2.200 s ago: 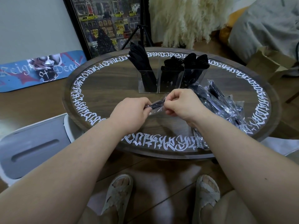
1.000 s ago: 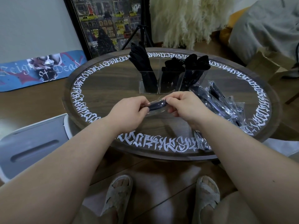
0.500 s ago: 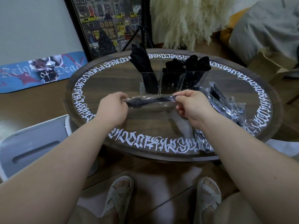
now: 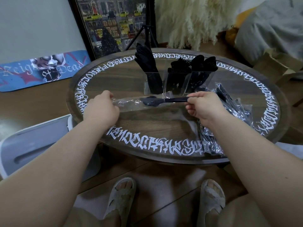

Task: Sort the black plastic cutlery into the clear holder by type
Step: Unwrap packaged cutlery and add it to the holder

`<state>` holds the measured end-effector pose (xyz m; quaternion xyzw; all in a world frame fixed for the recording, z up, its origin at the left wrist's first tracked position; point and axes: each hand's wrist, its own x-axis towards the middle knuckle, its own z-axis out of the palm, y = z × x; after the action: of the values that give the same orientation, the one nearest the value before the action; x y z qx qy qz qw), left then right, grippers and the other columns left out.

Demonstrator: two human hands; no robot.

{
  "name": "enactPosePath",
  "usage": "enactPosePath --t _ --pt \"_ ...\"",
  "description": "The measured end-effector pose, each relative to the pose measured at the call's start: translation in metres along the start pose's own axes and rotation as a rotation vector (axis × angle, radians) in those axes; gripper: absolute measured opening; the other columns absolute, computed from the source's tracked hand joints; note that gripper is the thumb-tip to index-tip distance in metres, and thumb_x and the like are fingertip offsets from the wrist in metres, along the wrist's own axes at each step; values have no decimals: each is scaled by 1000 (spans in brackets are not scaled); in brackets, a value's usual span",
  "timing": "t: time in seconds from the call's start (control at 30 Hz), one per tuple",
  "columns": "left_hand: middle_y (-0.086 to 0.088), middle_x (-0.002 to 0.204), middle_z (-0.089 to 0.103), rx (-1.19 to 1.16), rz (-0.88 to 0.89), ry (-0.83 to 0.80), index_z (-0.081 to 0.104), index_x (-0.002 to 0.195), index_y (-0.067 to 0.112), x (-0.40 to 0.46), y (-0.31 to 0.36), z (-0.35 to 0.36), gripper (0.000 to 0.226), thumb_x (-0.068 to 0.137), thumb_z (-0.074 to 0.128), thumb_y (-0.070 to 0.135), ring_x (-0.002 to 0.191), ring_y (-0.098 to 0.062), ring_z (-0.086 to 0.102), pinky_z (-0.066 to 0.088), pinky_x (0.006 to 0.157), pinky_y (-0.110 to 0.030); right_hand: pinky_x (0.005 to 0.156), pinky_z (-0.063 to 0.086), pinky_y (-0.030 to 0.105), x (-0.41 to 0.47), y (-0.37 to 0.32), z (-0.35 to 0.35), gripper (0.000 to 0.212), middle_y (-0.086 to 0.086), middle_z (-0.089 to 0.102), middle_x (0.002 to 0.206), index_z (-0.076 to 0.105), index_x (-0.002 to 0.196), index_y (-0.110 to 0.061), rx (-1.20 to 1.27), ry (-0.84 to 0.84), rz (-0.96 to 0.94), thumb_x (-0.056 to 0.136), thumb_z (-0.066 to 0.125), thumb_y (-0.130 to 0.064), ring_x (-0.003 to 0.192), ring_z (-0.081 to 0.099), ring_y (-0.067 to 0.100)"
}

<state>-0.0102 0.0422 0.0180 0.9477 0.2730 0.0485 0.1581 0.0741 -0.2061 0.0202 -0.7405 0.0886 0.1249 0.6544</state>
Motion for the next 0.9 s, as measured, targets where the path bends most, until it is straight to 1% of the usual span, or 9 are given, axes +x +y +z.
enactPosePath --t 0.07,0.13,0.23,0.37,0.57,0.63,0.7,0.8,0.9 --pt "-10 135 47 46 152 60 49 131 21 -6 5 4 44 88 57 25 126 -32 39 37 102 -46 46 45 19 -1 2 2 21 10 61 73 59 84 -11 -27 -23 -7 94 47 3 54 54 11" --pt "-4 131 49 9 392 135 56 121 22 -15 18 7 34 88 58 25 125 -27 39 39 101 -45 48 46 20 -2 3 5 21 9 62 72 59 84 -12 -57 -29 -17 93 47 2 55 54 11" --pt "4 129 50 19 562 -47 60 117 25 -23 33 15 27 91 54 30 121 -18 44 41 101 -39 48 46 19 -2 3 6 22 9 62 73 60 84 -13 -86 2 -29 93 47 2 55 54 11" --pt "2 148 36 190 470 -337 47 137 25 -19 29 28 45 94 50 36 133 -22 36 36 108 -44 52 49 20 -3 2 -2 20 8 62 74 61 94 -10 -156 93 -70 93 44 2 58 58 12" --pt "-3 153 29 311 249 -309 35 144 21 -6 17 33 57 94 42 48 142 -30 18 30 111 -51 52 49 20 -2 -1 -21 20 9 63 71 62 88 -12 -21 180 -92 92 48 2 59 61 12" --pt "-5 152 31 217 242 -199 39 143 19 -9 26 30 55 96 40 47 141 -30 19 30 110 -49 53 49 20 -4 -2 -24 20 9 63 72 61 87 -12 71 150 -87 92 48 2 57 61 12" --pt "-7 142 46 19 298 -109 49 137 16 -14 44 26 49 98 40 44 131 -30 37 35 104 -40 55 50 20 -7 -3 -25 19 10 64 74 61 87 -11 112 111 -79 92 48 2 59 61 12" --pt "-7 104 67 -282 279 -160 62 110 13 -20 70 21 39 99 39 43 99 -25 61 41 78 -30 54 50 22 -13 -4 -23 17 11 66 75 61 83 -10 59 35 -62 89 51 3 58 61 13" --pt "1 101 67 -611 165 -219 52 107 21 -21 84 21 23 98 44 41 75 -12 68 52 77 -33 55 51 22 -20 -2 -23 14 10 69 73 61 82 -8 -151 -95 -51 85 58 5 55 62 10"
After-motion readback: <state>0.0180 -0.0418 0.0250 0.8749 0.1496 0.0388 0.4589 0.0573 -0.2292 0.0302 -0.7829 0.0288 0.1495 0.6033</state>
